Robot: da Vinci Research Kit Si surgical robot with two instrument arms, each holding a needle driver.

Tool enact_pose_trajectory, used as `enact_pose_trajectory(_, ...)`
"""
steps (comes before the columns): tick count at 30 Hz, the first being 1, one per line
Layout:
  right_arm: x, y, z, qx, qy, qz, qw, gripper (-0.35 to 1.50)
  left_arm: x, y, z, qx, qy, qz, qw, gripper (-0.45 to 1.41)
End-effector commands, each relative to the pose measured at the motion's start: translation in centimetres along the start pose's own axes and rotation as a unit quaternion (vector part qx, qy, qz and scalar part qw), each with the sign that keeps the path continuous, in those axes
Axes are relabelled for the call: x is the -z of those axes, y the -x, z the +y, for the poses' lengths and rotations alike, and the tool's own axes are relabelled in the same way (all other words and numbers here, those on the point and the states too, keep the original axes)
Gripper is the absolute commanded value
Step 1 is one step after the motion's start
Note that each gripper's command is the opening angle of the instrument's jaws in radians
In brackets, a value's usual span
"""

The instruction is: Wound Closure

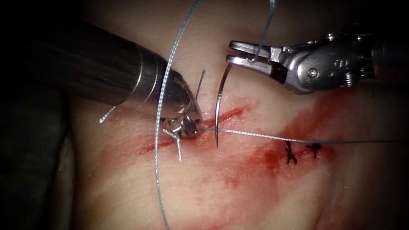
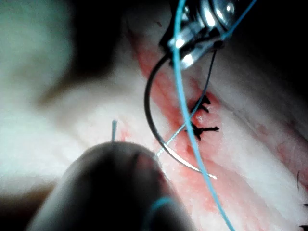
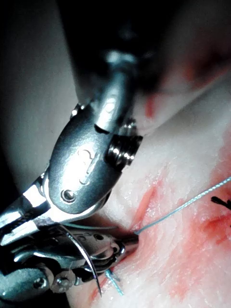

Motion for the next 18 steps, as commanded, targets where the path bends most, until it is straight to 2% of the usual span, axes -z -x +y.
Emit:
enact_pose_trajectory(1, -0.05, 0.07, 0.09, -0.003, -0.012, 0.010, 1.000, -0.35, -0.05, 0.01, 0.00, 0.001, 0.056, 0.014, 0.998, -0.45)
enact_pose_trajectory(2, -0.05, 0.07, 0.09, -0.003, -0.012, 0.010, 1.000, -0.35, -0.05, 0.01, 0.00, 0.001, 0.056, 0.014, 0.998, -0.45)
enact_pose_trajectory(6, -0.05, 0.15, 0.19, -0.002, -0.053, 0.012, 0.999, -0.35, -0.16, -0.02, -0.03, 0.002, 0.187, 0.030, 0.982, -0.45)
enact_pose_trajectory(7, -0.05, 0.15, 0.19, -0.002, -0.053, 0.012, 0.999, -0.35, -0.16, -0.02, -0.03, 0.002, 0.187, 0.030, 0.982, -0.45)
enact_pose_trajectory(8, -0.05, 0.16, 0.20, 0.000, -0.059, 0.013, 0.998, -0.35, -0.16, -0.01, -0.04, 0.009, 0.206, 0.041, 0.978, -0.45)
enact_pose_trajectory(9, -0.04, 0.19, 0.22, -0.001, -0.064, 0.017, 0.998, -0.35, -0.15, -0.01, -0.05, 0.022, 0.250, 0.064, 0.966, -0.45)
enact_pose_trajectory(11, -0.04, 0.25, 0.24, 0.016, -0.069, 0.023, 0.997, -0.35, -0.09, -0.06, -0.07, 0.043, 0.304, 0.108, 0.945, -0.45)
enact_pose_trajectory(14, -0.04, 0.36, 0.24, 0.032, -0.048, 0.002, 0.998, -0.35, -0.02, -0.15, -0.10, 0.049, 0.327, 0.137, 0.934, -0.45)
enact_pose_trajectory(15, -0.04, 0.46, 0.23, 0.037, -0.032, -0.016, 0.999, -0.35, 0.03, -0.21, -0.13, 0.047, 0.318, 0.150, 0.935, -0.45)
enact_pose_trajectory(18, -0.04, 0.58, 0.19, 0.043, -0.027, -0.015, 0.999, -0.35, 0.09, -0.25, -0.18, 0.035, 0.307, 0.165, 0.937, -0.45)
